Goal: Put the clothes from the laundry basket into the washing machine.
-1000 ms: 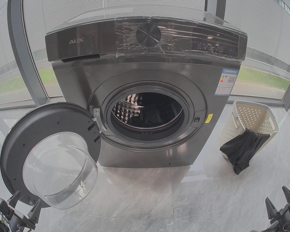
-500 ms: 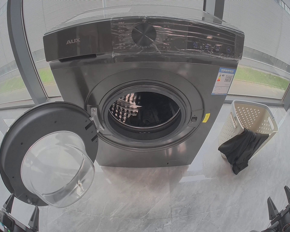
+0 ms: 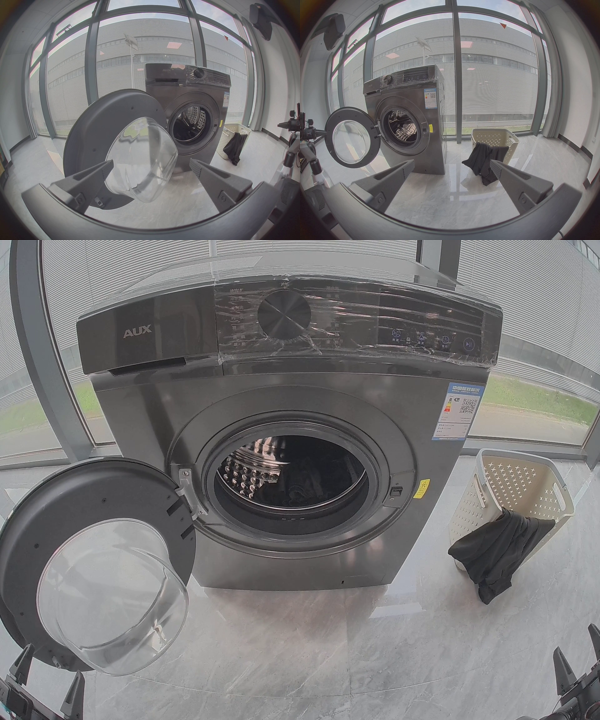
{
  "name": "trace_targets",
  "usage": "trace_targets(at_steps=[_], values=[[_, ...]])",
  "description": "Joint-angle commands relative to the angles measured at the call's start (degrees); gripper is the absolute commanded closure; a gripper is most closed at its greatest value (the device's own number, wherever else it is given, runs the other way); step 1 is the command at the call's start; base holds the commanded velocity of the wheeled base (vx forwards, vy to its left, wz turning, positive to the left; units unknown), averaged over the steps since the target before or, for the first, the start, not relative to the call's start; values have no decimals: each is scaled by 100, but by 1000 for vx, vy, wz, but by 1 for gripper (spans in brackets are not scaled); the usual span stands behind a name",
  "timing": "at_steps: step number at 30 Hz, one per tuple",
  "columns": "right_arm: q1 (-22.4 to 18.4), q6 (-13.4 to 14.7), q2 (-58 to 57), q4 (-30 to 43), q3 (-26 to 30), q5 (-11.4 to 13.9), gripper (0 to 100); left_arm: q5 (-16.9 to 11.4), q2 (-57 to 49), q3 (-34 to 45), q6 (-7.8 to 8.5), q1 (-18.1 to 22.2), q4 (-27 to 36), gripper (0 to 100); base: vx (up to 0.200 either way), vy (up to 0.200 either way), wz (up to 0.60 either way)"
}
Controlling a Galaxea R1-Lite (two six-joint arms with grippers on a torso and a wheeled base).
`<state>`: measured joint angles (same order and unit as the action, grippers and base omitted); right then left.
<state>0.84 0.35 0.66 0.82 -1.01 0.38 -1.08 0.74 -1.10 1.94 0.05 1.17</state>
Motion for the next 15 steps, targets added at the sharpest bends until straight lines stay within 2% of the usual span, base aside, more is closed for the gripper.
trace_targets(at_steps=[1, 2, 4, 15], values=[[4, -9, -66, -3, 57, 6, 0, -15, -74, 75, -80, -5, -47, 0, 0, 0, 0], [4, 0, -66, -3, 66, 6, 0, 21, -74, 92, -106, -5, -82, 0, 0, 0, 0], [-5, 0, -66, -3, 66, 6, 0, 29, -74, 101, -159, -5, -108, 0, 0, -200, 0], [4, 0, -66, -3, 57, 6, 0, 21, -74, 101, -115, -5, -108, 0, 0, -200, 0]])
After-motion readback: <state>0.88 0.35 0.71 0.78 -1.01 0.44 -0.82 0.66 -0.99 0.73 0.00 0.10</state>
